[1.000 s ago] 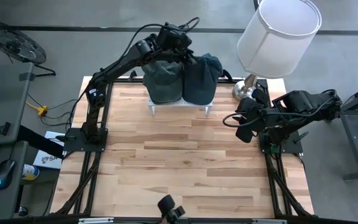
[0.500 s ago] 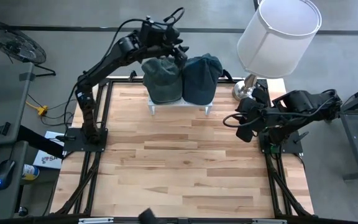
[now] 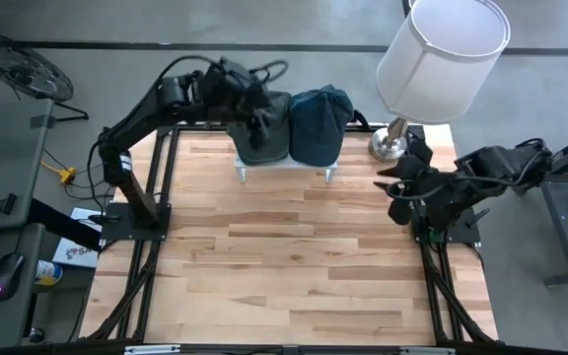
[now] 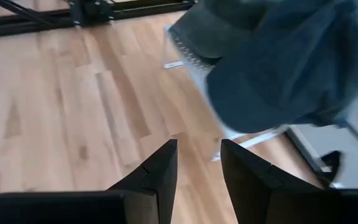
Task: Pick & Place hat
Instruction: Return to Home Position
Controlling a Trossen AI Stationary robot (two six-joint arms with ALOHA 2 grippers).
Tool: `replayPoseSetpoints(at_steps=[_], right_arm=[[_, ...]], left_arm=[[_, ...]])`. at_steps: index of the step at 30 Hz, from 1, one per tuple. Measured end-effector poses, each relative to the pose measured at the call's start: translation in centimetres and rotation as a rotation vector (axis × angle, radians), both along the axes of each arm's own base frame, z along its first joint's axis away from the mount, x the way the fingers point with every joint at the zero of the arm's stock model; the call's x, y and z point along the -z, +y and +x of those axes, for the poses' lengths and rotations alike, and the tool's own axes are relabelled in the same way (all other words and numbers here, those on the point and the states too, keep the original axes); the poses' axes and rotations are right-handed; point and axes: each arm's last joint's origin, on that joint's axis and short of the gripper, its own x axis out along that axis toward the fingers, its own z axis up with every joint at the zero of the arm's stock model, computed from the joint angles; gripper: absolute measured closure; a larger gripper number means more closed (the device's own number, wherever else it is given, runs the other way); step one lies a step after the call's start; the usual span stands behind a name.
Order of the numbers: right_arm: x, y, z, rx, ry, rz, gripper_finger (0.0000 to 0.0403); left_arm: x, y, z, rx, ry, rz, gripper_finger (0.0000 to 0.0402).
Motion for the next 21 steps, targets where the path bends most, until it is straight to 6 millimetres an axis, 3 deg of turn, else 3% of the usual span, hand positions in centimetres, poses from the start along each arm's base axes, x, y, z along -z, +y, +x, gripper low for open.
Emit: replayPoseSetpoints(at_steps=[6, 12, 21], right_arm=[[5.0, 0.2, -1.0, -0.039, -0.172, 0.096, 0.0286], [9.1, 0.2, -1.5, -0.082, -0.303, 0.212, 0.0286], [15.1, 0.0, -2.3, -0.093, -0.389, 0.307, 0.0286]], left_arm=[[1.7, -4.1, -0.5, 0.023, 0.039, -0.005, 0.0208], [7.3, -8.0, -1.8, 0.064, 0.004, -0.102, 0.0209], [16.1, -11.5, -10.1, 0.009, -0.336, -0.291, 0.0209]])
